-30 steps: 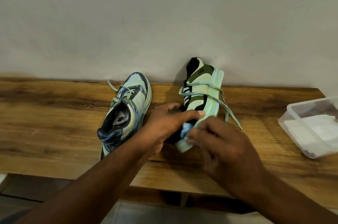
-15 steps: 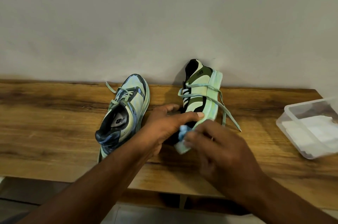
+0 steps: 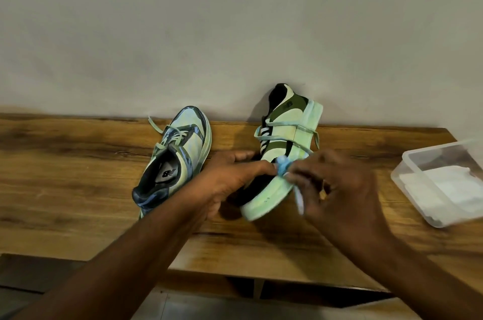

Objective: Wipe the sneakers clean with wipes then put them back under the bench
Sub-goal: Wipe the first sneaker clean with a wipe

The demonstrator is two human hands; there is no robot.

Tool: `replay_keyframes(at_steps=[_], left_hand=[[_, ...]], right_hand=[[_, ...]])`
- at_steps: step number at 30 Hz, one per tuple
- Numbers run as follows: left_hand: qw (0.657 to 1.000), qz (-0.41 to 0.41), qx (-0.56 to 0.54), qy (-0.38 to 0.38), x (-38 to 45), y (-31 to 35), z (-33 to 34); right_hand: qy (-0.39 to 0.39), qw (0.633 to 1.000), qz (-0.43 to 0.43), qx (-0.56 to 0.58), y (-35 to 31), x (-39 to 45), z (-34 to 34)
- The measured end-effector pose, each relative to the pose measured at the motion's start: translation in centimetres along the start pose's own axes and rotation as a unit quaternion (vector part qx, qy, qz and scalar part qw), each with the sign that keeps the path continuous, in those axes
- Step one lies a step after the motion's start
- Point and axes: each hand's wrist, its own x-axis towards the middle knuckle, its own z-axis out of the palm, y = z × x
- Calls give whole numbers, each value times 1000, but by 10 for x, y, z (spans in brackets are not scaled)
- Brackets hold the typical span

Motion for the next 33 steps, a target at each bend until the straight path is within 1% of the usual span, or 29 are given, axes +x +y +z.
replay_keyframes(at_steps=[2, 3, 4, 7, 9, 11, 14, 16, 18, 21, 23, 25, 28, 29, 31, 33], left_hand=[[1000, 4, 10, -13, 1, -1, -1], [1000, 8, 12, -14, 2, -1, -1], [1000, 13, 12, -15, 1, 0, -1], [999, 24, 18, -40, 2, 2, -3], [997, 31, 30, -63, 1, 4, -4], [996, 34, 44, -64, 2, 4, -6], [994, 33, 57, -84, 6, 2, -9], [994, 35, 70, -81, 6, 3, -8], [994, 43, 73, -71, 7, 4, -7], [996, 39, 62, -55, 6, 4, -9], [997, 32, 49, -51, 4, 4, -11], [997, 27, 45, -52, 2, 7, -12], [997, 22, 49, -59, 1, 10, -13], [997, 21, 47, -59, 1, 10, -14], [998, 17, 45, -52, 1, 11, -15], [998, 15, 39, -44, 2, 10, -17]], right_hand=[[31, 998, 58, 14, 11, 5, -5], [30, 998, 59, 18, 10, 3, -4], [22, 999, 39, 19, 5, -1, -1], [-30, 997, -64, 33, -15, -18, 11], [-57, 994, -89, 33, -14, -19, 10], [-44, 997, -58, 20, -2, -11, 4], [13, 999, 23, -20, 18, 0, -5], [45, 997, 58, -26, 22, 1, -6], [50, 998, 43, -19, 15, -3, 0], [14, 999, -39, 10, -7, -14, 11], [-5, 998, -67, 20, -8, -15, 11], [8, 999, -47, 2, 5, -8, 6], [80, 996, 46, -9, 28, 4, -3], [94, 994, 59, -5, 30, 4, -3], [93, 995, 41, 3, 24, 1, 3], [71, 997, -5, 23, 13, -4, 11]])
